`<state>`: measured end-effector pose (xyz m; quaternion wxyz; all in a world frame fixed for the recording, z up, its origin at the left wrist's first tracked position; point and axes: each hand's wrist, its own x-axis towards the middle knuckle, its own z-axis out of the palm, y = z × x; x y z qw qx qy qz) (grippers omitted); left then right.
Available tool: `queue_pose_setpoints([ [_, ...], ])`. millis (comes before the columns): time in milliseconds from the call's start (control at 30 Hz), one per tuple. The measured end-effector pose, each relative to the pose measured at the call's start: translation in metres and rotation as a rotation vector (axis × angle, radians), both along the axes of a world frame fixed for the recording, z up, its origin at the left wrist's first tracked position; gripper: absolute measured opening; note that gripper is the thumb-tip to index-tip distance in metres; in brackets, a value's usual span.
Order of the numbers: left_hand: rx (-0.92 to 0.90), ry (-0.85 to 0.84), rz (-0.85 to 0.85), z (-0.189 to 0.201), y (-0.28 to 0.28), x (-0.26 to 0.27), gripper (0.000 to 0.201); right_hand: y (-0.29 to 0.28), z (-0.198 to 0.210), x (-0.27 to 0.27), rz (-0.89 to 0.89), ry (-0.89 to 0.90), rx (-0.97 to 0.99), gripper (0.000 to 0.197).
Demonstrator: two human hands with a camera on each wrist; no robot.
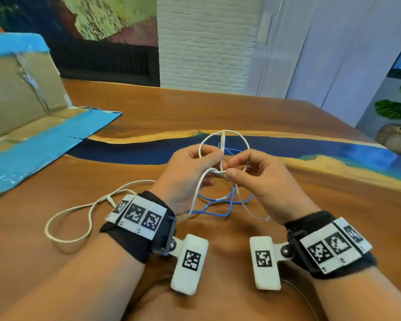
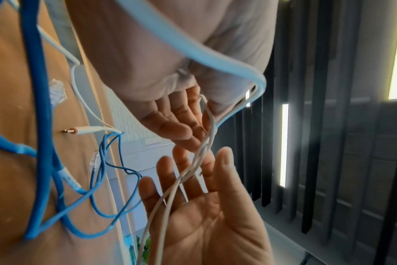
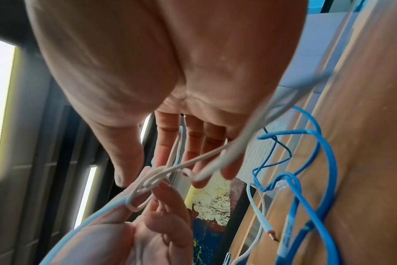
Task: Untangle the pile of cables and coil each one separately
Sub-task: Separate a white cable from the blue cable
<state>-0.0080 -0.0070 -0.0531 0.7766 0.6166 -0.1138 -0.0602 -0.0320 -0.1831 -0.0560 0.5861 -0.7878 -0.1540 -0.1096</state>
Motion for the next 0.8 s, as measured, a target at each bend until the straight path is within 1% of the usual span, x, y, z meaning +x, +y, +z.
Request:
queue_pose_setpoints([
  [67,-0.010,0.014,0.021,-0.001,-0.001,0.001,0.016,-0.002,-0.003,-0.002,0.014,-0.008,0.003,0.014],
  [100,-0.009,0.019,0.027,-0.001,-0.002,0.001,0.015,-0.002,-0.005,-0.002,0.009,-0.015,0.023,0.015],
  [200,-0.031,0.069,0.013,0.000,-0.003,0.000,0.013,-0.002,-0.014,-0.002,-0.056,-0.020,0.126,0.008],
  [233,-0.042,0.092,-0.005,0.000,-0.004,-0.001,0.016,-0.002,-0.016,-0.003,-0.077,-0.002,0.166,0.006],
  [333,-0.059,0.158,-0.092,0.000,-0.004,-0.002,0.048,0.001,-0.019,-0.005,-0.088,0.033,0.224,0.005],
  [433,-0.053,0.127,-0.129,0.000,-0.004,-0.003,0.047,-0.003,-0.018,-0.006,-0.054,0.007,0.209,0.008],
  [467,-0.045,0.117,-0.126,-0.001,-0.004,-0.003,0.051,-0.005,-0.017,-0.005,-0.056,0.000,0.193,0.009],
  [567,0.003,0.075,-0.086,-0.004,-0.004,-0.003,0.057,-0.011,-0.018,-0.002,-0.095,-0.015,0.093,0.011],
  [633,0.001,0.089,-0.036,-0.004,-0.004,-0.002,0.062,-0.010,-0.019,0.000,-0.110,-0.029,0.061,0.014],
  [700,-0.051,0.123,0.017,-0.004,-0.002,0.002,0.067,-0.010,-0.020,0.002,-0.127,-0.062,0.124,0.012],
  [733,-0.088,0.141,0.044,-0.003,0.000,0.005,0.063,-0.009,-0.018,0.002,-0.132,-0.087,0.191,0.009],
  [800,-0.160,0.178,0.110,-0.001,0.008,0.012,0.044,-0.012,-0.011,0.001,-0.122,-0.127,0.418,0.007],
])
